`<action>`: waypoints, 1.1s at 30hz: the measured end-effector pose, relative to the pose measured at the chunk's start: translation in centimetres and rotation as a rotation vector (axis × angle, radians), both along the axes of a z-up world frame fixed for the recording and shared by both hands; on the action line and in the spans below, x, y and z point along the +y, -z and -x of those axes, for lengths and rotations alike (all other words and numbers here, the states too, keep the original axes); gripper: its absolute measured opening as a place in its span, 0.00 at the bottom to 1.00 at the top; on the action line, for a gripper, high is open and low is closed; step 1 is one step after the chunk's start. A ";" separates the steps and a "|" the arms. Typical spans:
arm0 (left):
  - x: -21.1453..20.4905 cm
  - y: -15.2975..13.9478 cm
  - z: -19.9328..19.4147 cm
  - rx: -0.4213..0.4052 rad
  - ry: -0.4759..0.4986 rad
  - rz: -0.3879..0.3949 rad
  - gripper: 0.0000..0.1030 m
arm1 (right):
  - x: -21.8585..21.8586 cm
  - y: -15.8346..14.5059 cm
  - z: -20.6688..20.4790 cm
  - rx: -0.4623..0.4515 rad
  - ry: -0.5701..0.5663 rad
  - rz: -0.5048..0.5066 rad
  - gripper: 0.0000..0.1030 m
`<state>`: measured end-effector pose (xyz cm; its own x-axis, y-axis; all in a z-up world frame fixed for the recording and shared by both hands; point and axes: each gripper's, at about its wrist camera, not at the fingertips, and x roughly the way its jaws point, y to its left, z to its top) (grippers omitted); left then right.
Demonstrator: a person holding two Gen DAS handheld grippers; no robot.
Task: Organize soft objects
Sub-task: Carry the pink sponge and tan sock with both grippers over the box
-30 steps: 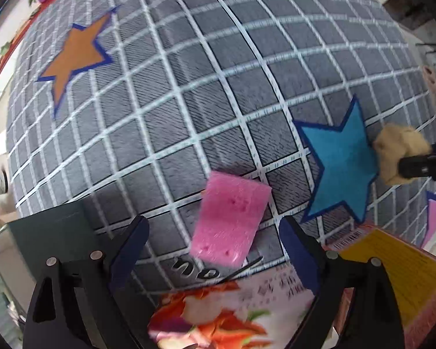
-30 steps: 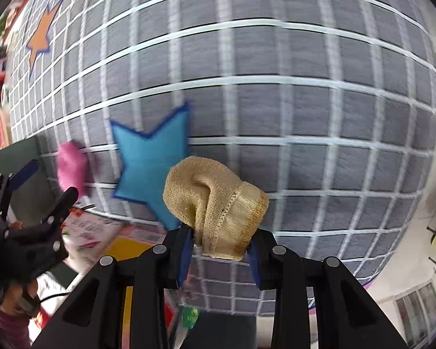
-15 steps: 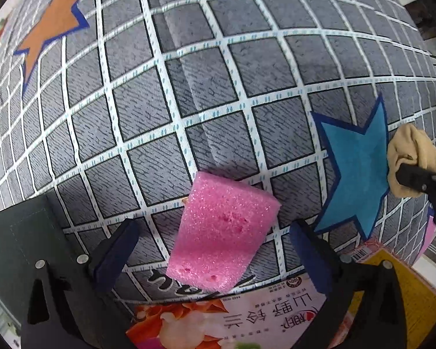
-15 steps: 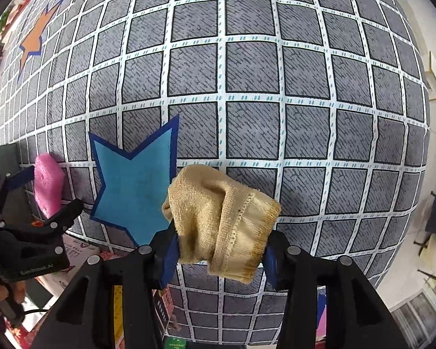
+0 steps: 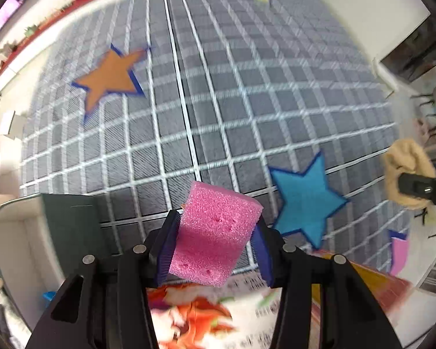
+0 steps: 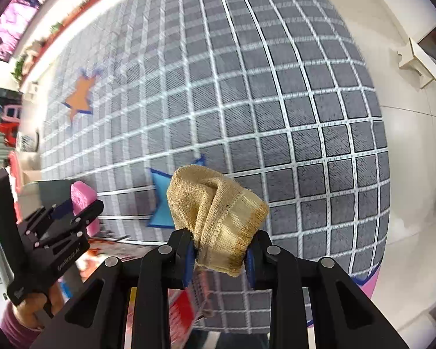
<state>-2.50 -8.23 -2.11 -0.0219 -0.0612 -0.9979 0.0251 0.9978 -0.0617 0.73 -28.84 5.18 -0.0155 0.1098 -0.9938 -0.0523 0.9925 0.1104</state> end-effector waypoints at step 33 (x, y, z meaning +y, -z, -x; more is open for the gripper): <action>17.4 -14.6 22.6 -0.170 -0.359 -0.130 0.50 | 25.1 -5.5 15.3 -0.071 -0.541 -0.085 0.28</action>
